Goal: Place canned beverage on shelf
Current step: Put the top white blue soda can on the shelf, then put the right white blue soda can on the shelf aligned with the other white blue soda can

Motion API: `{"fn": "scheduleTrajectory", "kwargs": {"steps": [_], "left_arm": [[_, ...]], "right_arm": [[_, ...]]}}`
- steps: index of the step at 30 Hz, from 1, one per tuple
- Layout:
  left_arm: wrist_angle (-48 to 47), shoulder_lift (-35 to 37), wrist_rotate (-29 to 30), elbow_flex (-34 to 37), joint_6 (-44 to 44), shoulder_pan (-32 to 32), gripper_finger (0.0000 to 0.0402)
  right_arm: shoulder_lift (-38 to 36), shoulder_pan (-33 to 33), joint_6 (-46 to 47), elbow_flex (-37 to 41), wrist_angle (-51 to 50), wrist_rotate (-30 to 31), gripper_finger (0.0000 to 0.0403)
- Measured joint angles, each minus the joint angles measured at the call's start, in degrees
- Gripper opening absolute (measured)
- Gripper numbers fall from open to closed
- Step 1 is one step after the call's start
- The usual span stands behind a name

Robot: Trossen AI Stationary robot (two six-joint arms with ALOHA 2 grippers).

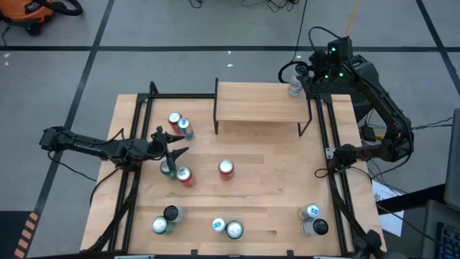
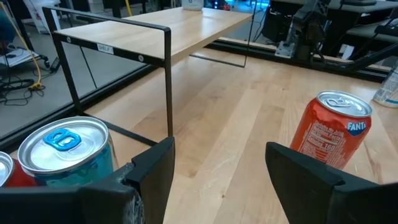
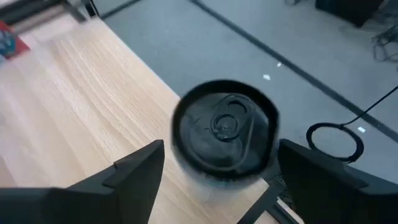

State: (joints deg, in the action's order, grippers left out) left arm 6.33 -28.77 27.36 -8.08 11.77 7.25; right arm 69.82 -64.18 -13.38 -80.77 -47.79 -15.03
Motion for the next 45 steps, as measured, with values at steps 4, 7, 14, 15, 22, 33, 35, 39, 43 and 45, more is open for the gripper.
{"fn": "scheduleTrajectory", "kwargs": {"steps": [4, 7, 14, 15, 22, 33, 35, 39, 43, 45], "left_arm": [[0.02, 0.00, 0.16, 0.00, -0.02, 0.00, 0.0251], [0.15, 0.00, 1.16, 0.00, -0.03, 0.00, 0.0251], [1.01, 0.00, 1.63, 0.00, -0.04, 0.00, 0.0251], [1.00, 0.00, 1.63, 0.00, -0.03, 0.00, 0.0251], [1.28, 0.00, 3.13, 0.00, -0.70, 0.00, 0.0251], [7.26, 0.00, 4.43, 0.00, -3.39, -0.07, 0.0251], [7.04, 0.00, 4.43, 0.00, -3.13, -0.07, 0.0251], [7.02, -0.18, 4.43, 0.00, -2.60, -0.07, 0.0251], [6.98, -0.52, 4.43, 0.00, -1.73, -0.07, 0.0251], [6.97, -0.75, 4.43, 0.00, -1.73, -0.07, 0.0251]], "right_arm": [[-5.09, 0.02, 2.28, 0.00, 0.42, -0.02, 0.0301], [-9.49, 0.99, 5.18, -0.05, -0.47, -0.02, 0.0302], [-17.42, 9.54, 11.23, 0.50, -16.60, -0.02, 0.0302], [-19.11, 11.23, 13.00, 1.25, -18.23, -0.02, 0.0302], [-34.35, 19.15, 26.68, 9.05, -23.32, -0.03, 0.0294], [-40.75, 21.51, 32.39, 27.34, -5.93, -10.38, 0.0278], [-39.41, 23.50, 33.89, 30.26, -0.81, -12.08, 0.0278], [-36.42, 30.81, 36.85, 33.71, 7.01, -11.07, 0.0278], [-31.34, 42.13, 39.87, 34.36, 14.45, -5.37, 0.0278], [-27.99, 48.24, 41.00, 34.36, 17.69, -1.84, 0.0278]]}}
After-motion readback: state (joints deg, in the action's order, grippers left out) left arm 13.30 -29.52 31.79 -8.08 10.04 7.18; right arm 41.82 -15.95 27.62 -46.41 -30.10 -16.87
